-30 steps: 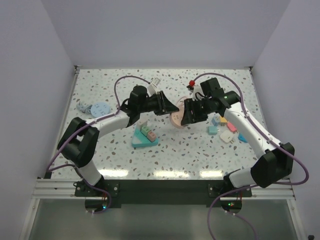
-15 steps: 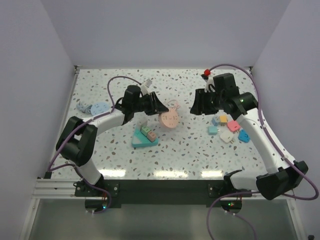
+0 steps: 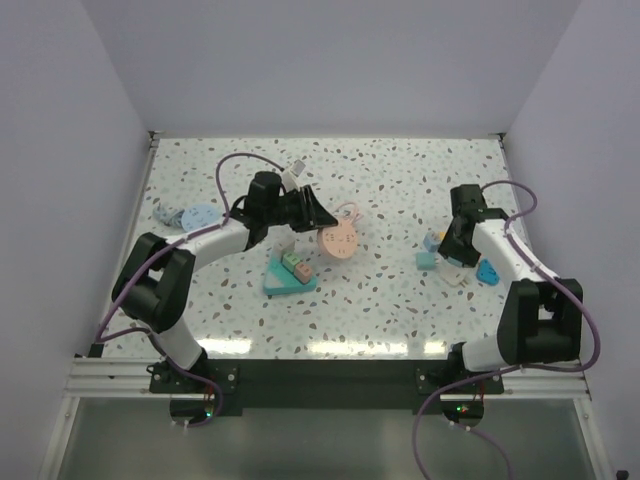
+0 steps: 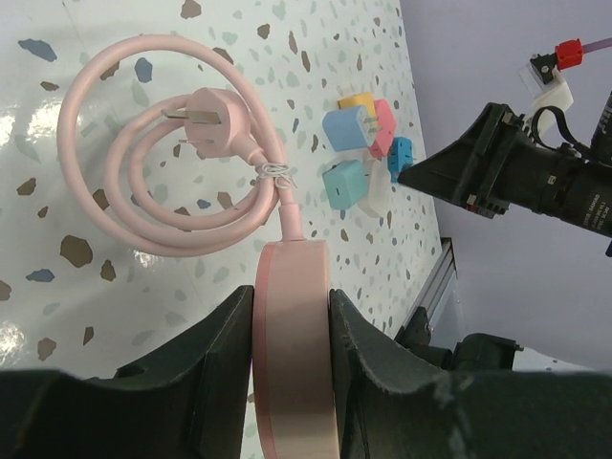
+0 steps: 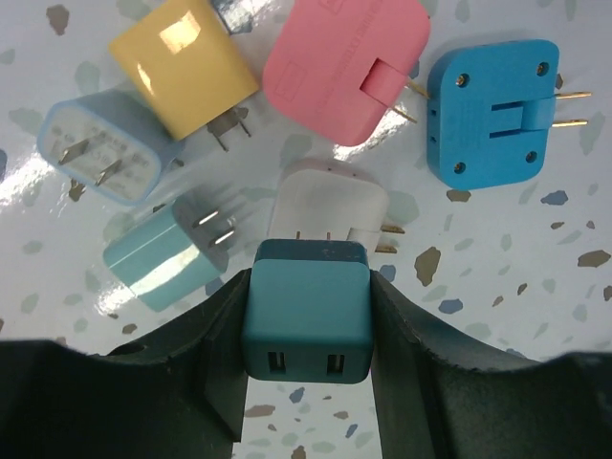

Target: Pull the plug off the socket

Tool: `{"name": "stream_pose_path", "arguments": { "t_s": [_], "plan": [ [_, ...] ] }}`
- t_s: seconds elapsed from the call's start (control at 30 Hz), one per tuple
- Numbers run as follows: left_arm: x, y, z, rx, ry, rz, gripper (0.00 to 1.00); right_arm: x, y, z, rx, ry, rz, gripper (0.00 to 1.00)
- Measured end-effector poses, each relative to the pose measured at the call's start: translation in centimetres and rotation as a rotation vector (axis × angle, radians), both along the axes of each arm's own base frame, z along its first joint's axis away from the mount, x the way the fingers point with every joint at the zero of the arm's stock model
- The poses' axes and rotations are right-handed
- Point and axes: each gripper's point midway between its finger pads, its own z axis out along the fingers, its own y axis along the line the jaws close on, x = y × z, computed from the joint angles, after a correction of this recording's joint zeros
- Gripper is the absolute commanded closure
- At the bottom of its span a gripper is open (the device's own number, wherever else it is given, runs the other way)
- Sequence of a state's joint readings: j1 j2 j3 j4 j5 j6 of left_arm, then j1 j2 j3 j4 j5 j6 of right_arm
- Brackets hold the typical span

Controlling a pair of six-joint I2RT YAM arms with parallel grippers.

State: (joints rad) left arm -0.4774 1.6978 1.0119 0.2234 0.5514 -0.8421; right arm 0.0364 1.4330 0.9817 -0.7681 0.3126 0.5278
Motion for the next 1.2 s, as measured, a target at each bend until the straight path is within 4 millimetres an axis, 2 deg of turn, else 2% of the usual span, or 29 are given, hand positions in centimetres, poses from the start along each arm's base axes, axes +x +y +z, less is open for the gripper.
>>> {"name": "stream_pose_path", "arguments": {
  "t_s": [0.07, 0.1, 0.2, 0.23, 0.33, 0.43, 0.47, 0.6, 0.67, 0.77, 0.9, 0.97, 1.07, 1.13, 1.17, 1.2],
  "plan": [
    [-0.2, 0.2, -0.4, 0.005, 0.008, 0.000, 1.00, 0.1, -0.5, -0.7, -0.005, -0.015, -0.033, 0.68],
    [-0.3, 0.3, -0.7, 0.008, 0.014, 0.001, 1.00, 0.2, -0.7, -1.0, -0.003, -0.018, -0.044, 0.56],
    [-0.2, 0.8, -1.2, 0.019, 0.017, 0.004, 1.00, 1.0, -1.0, -1.7, 0.003, -0.029, -0.065, 0.29],
    [-0.1, 1.1, -1.2, 0.020, 0.017, 0.008, 1.00, 1.2, -1.1, -1.8, 0.009, -0.035, -0.073, 0.24],
    [0.7, 2.0, -1.2, 0.019, 0.008, 0.025, 1.00, 1.8, -1.4, -1.6, 0.013, -0.064, -0.083, 0.15],
    [2.1, 3.8, -1.0, 0.028, -0.006, 0.061, 1.00, 2.1, -1.5, -1.3, 0.013, -0.083, -0.089, 0.08],
    [2.8, 4.5, -0.8, 0.030, -0.008, 0.076, 1.00, 2.1, -1.5, -1.1, 0.016, -0.091, -0.089, 0.02],
    [6.1, 8.1, 0.9, 0.024, -0.062, 0.152, 1.00, 2.6, -0.8, 0.7, 0.059, -0.155, -0.071, 0.02],
    [8.1, 10.7, 2.1, 0.028, -0.099, 0.208, 1.00, 3.0, 0.1, 1.8, 0.107, -0.198, -0.043, 0.02],
    [10.6, 15.4, 3.0, 0.053, -0.126, 0.307, 1.00, 3.6, 1.9, 3.3, 0.191, -0.250, 0.019, 0.02],
    [13.2, 22.7, 2.3, 0.115, -0.112, 0.457, 1.00, 4.0, 5.0, 4.1, 0.318, -0.271, 0.143, 0.02],
    [14.0, 26.3, 0.9, 0.149, -0.080, 0.534, 1.00, 4.0, 7.2, 4.5, 0.362, -0.266, 0.229, 0.02],
    [14.2, 31.2, -2.2, 0.190, 0.002, 0.637, 1.00, 4.0, 11.3, 5.9, 0.405, -0.275, 0.384, 0.02],
    [13.7, 33.4, -4.4, 0.209, 0.068, 0.678, 1.00, 3.9, 14.3, 7.3, 0.439, -0.293, 0.494, 0.02],
    [13.4, 34.2, -5.3, 0.219, 0.098, 0.693, 0.97, 3.7, 15.8, 8.0, 0.458, -0.304, 0.550, 0.02],
    [13.0, 34.8, -6.2, 0.228, 0.127, 0.700, 0.86, 3.5, 17.2, 8.6, 0.475, -0.312, 0.605, 0.02]
  ]
}}
